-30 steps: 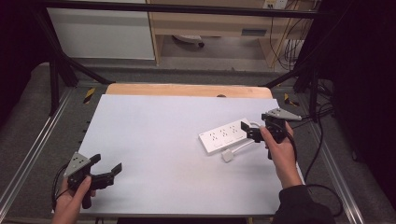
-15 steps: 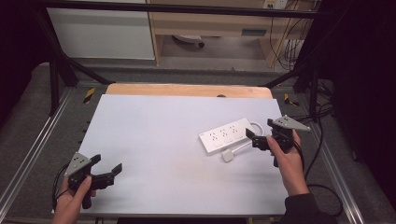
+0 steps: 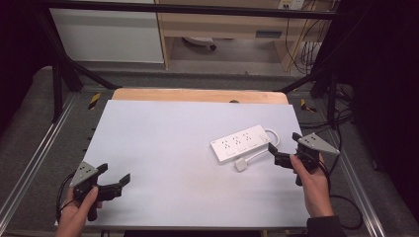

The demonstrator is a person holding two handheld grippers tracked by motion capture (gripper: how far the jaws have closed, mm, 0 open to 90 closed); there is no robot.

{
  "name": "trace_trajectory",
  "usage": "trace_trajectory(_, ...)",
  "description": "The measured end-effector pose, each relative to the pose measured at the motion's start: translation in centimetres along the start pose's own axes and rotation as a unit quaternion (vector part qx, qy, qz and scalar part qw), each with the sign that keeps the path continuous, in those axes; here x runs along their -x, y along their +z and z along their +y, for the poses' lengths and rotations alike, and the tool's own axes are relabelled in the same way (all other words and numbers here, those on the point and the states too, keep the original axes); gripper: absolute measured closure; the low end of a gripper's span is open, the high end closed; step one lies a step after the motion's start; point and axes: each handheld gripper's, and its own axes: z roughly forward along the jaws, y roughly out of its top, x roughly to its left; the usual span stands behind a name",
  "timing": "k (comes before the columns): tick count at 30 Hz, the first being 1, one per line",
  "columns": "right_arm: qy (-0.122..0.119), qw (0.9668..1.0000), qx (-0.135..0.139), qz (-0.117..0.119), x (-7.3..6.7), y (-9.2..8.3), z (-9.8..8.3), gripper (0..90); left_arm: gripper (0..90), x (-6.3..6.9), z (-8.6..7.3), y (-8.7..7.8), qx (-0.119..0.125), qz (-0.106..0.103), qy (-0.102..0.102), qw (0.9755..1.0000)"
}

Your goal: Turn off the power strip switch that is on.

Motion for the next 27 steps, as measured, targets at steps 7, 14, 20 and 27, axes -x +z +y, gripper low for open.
trace_trajectory(7, 0.005, 1.0, -0.007, 0.003, 0.1, -0.7, -1.6, 3.9, 6.5, 0.2, 0.0, 0.1, -0.002, -0.004, 0.006, 1.0)
trace_trajectory(14, 0.007, 0.9998, -0.013, 0.015, -0.1, -0.7, -3.2, 3.5, 6.5, 0.2, 0.0, 0.1, -0.002, -0.005, 0.009, 0.9999)
trace_trajectory(20, 0.009, 0.9995, -0.022, 0.022, -0.1, -0.5, -4.5, 3.1, 6.4, 0.3, 0.1, 0.2, -0.002, -0.005, 0.013, 0.9999)
trace_trajectory(27, 0.004, 0.9987, -0.035, 0.037, -0.6, 0.0, -5.6, 2.6, 6.4, 0.4, 0.1, 0.2, -0.002, -0.008, 0.013, 0.9999)
